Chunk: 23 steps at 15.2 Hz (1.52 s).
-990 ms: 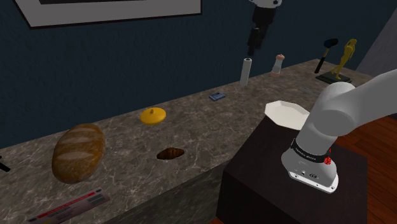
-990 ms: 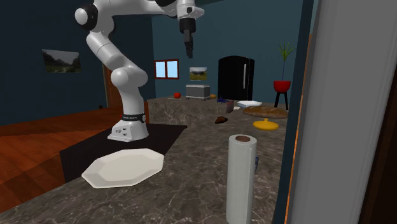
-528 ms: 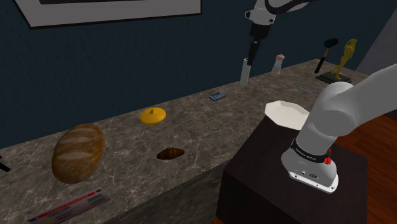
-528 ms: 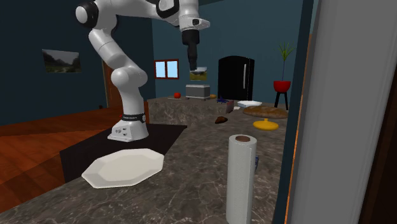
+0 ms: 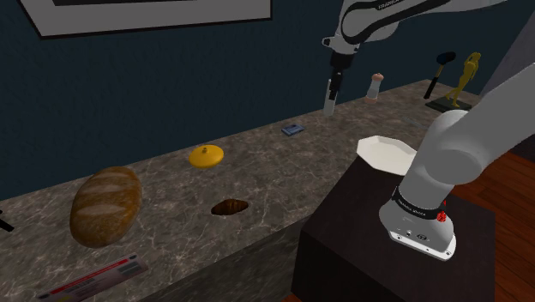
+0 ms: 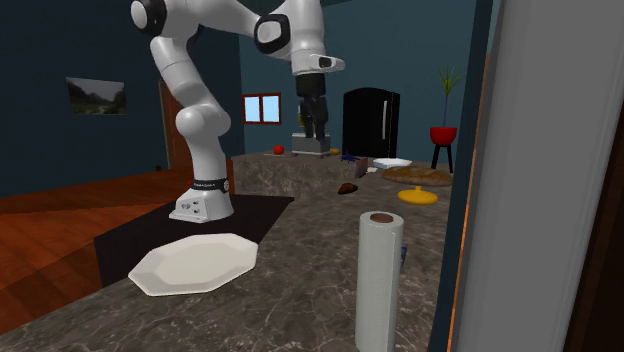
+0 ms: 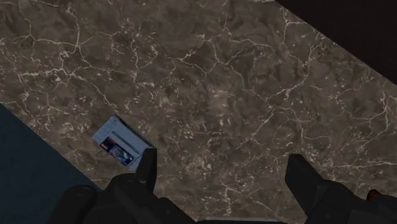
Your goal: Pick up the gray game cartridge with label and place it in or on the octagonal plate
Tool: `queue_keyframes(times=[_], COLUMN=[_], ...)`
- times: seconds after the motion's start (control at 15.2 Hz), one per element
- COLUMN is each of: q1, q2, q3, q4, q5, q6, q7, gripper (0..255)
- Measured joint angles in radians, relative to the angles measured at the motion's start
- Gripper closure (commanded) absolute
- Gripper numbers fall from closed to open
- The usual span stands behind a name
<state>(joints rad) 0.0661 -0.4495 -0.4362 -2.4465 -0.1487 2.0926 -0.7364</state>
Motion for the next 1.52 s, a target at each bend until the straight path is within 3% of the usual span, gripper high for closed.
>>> queue_keyframes(times=[0.4,0.73,1.06,1.52], q1=[0.068,0.093,0.025,-0.114], q2=[0.241,0.493,0.744,1.038], q3=[-0.143,-0.206,-0.155,-0.035], q4=[0.077,0.19,0.348,0.619], q5=[0.11,0.315,0.521,0.656], q6=[0.143,0.214,0.223,0.186], q7=[-0.289,-0.586,-0.853,-1.086], gripper=[0,0,0,0])
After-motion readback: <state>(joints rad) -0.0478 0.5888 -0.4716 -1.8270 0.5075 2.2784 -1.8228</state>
